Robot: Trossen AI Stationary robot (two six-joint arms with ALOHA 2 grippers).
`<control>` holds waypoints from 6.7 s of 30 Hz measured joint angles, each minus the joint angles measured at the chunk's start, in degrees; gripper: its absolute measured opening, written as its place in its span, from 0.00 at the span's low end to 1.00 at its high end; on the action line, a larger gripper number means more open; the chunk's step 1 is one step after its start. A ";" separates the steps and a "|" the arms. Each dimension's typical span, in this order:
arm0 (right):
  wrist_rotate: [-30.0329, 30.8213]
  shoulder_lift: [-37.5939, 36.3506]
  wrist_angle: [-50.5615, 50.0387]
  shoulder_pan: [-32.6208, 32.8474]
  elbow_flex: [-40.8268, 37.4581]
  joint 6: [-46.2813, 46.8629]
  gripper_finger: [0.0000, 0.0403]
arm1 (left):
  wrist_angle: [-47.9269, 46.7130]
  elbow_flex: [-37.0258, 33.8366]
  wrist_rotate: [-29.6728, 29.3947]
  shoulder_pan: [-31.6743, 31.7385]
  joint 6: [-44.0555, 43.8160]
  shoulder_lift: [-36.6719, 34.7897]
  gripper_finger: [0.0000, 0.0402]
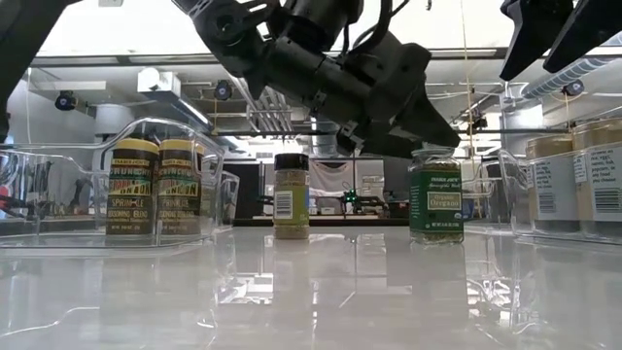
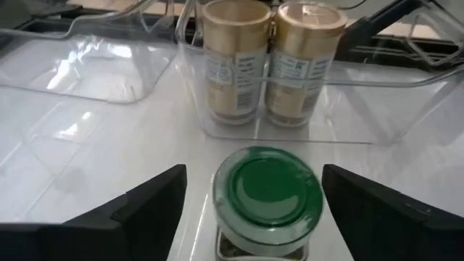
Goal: Sort spices by type
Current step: Put the green spice bottle into the top left transparent bin
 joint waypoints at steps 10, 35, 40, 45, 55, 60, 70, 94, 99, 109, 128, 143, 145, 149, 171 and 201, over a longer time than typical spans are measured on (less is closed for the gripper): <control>0.24 0.00 0.00 -0.02 0.00 -0.11 0.80 | 0.39 -0.61 0.03 0.00 0.17 0.00 0.64; 0.15 -0.02 -0.04 0.00 -0.23 0.70 0.71 | -9.71 -13.03 2.21 2.67 11.04 -34.70 0.46; 0.17 -0.02 0.24 -0.02 -0.31 0.93 0.69 | -24.84 -23.56 2.08 7.68 8.94 -51.62 0.46; 0.29 -0.02 2.47 -0.42 -0.33 -0.17 0.67 | -35.10 -29.38 2.12 13.53 9.19 -64.01 0.46; 2.00 -0.02 7.99 -2.11 -0.22 -2.62 0.63 | -48.19 -29.20 8.82 34.72 20.66 -71.44 0.46; 3.82 -0.02 10.53 -4.30 -0.22 -3.75 0.60 | -43.21 -29.56 12.93 43.48 23.15 -68.17 0.46; 3.72 -0.02 13.71 -7.88 -0.20 -6.73 0.60 | -38.64 -30.14 6.12 48.23 22.82 -59.66 0.46; 3.06 -0.02 13.72 -8.81 -0.33 -9.64 0.58 | -41.01 -23.96 26.60 60.35 45.59 -37.75 0.46; 3.05 0.00 13.69 -8.81 -0.69 -9.51 0.60 | -39.50 -23.83 29.46 63.93 47.49 -33.89 0.46; 3.06 0.00 13.70 -8.81 -0.81 -8.90 0.57 | -38.46 -23.61 38.52 67.87 44.38 -33.25 0.46; 3.08 0.00 13.70 -8.79 -0.81 -5.90 0.60 | -30.36 -25.59 44.49 69.05 40.47 -33.79 0.46; 3.06 0.00 13.68 -8.79 -0.81 -5.90 0.59 | -27.78 -26.85 43.62 69.10 37.12 -33.79 0.46; 3.06 0.00 13.69 -8.79 -0.81 -5.90 0.60 | -26.44 -27.81 43.98 69.34 35.61 -33.87 0.46; 3.06 0.00 13.68 -8.79 -0.81 -5.92 0.60 | -23.29 -30.88 43.70 69.65 32.84 -33.86 0.46; 3.06 0.02 13.68 -8.79 -0.81 -5.92 0.62 | -16.05 -34.38 43.54 69.64 27.78 -34.48 0.62; 3.06 0.02 13.68 -8.79 -0.83 -6.14 0.63 | -18.30 -34.38 28.81 62.68 20.59 -40.81 0.62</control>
